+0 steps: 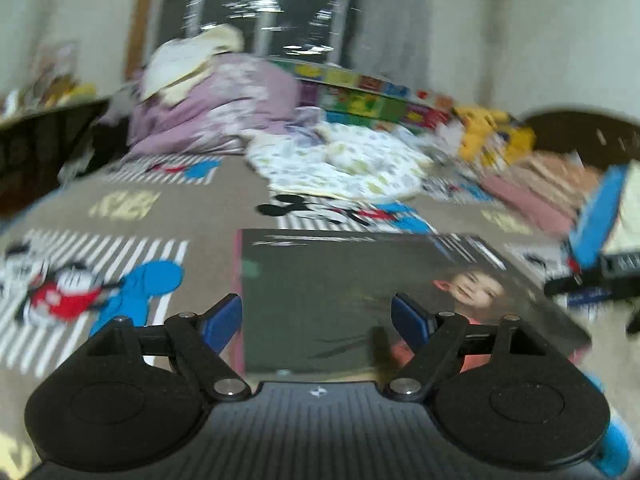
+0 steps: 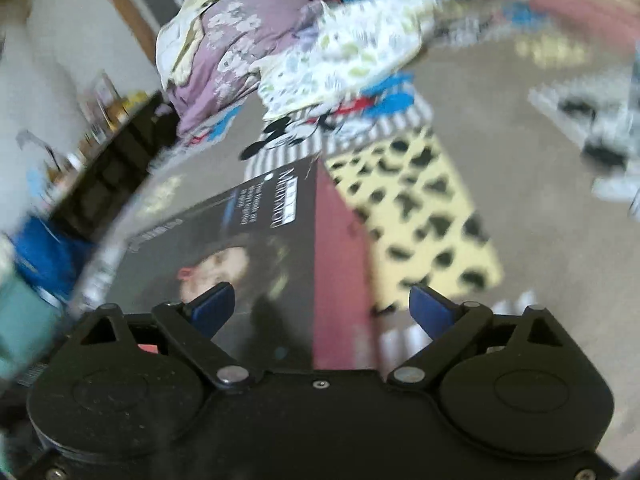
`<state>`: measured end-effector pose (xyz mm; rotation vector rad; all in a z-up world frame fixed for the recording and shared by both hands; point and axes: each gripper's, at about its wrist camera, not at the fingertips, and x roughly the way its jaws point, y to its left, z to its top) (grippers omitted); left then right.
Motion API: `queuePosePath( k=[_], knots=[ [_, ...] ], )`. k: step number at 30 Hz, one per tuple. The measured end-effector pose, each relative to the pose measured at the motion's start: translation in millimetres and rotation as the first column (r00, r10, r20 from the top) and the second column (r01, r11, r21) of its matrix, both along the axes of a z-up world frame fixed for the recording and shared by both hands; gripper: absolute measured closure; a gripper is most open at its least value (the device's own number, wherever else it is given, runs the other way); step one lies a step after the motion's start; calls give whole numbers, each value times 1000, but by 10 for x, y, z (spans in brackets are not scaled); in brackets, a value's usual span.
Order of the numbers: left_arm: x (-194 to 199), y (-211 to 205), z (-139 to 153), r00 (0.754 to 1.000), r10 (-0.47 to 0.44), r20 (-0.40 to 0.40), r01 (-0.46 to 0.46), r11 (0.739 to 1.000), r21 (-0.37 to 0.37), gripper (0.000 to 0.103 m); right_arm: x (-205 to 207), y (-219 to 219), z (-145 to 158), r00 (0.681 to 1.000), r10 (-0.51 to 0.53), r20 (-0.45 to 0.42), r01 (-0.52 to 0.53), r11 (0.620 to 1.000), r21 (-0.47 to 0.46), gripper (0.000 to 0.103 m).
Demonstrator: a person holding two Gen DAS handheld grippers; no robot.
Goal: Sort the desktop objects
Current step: 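Lay the album flat on top of the pink box with both tools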
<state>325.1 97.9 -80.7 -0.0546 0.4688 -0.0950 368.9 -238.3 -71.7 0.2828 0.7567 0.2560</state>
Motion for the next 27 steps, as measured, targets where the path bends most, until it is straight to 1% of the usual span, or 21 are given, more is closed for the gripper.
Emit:
queuePosePath(
  k=[2,4,6,7,10,14,15,20,23,25,27],
  knots=[
    [54,-118,-5,999,-31,-24,32,999,43,22,13,59,6,1000,6,14,-5,997,-74,7],
    [112,-188,-37,998,-36,-49,38,998,56,22,32,114,-13,1000,17,14,-15,989,-149,7],
    [153,-252,-53,998,-26,-59,32,995,94,22,7,109,-22,999,22,28,-16,984,-176,7],
    [167,-274,-49,998,-22,-67,29,994,103,22,10,98,-26,999,22,29,-16,983,-184,6],
    [196,-306,-26,995,-11,-98,22,993,114,21,32,27,-74,1000,14,6,-13,987,-158,2],
    [189,-321,-10,993,-4,-118,18,993,120,21,88,-77,-133,999,3,-51,-6,998,-68,2],
    [185,-320,-2,992,-1,-124,16,993,118,21,80,-74,-124,999,2,-51,-5,997,-71,2],
    [116,-341,49,985,31,-172,-11,993,116,20,-51,67,6,1000,9,-28,-14,983,-183,2],
    [27,-355,80,979,39,-200,-17,994,111,20,-146,96,91,1000,25,-17,-29,968,-251,2],
    [-51,-355,107,975,39,-217,-16,994,106,20,-236,66,183,1000,23,6,-20,965,-263,2],
    [-143,-359,130,973,50,-227,-27,995,100,20,-318,-10,286,1000,1,22,5,973,-233,2]
  ],
)
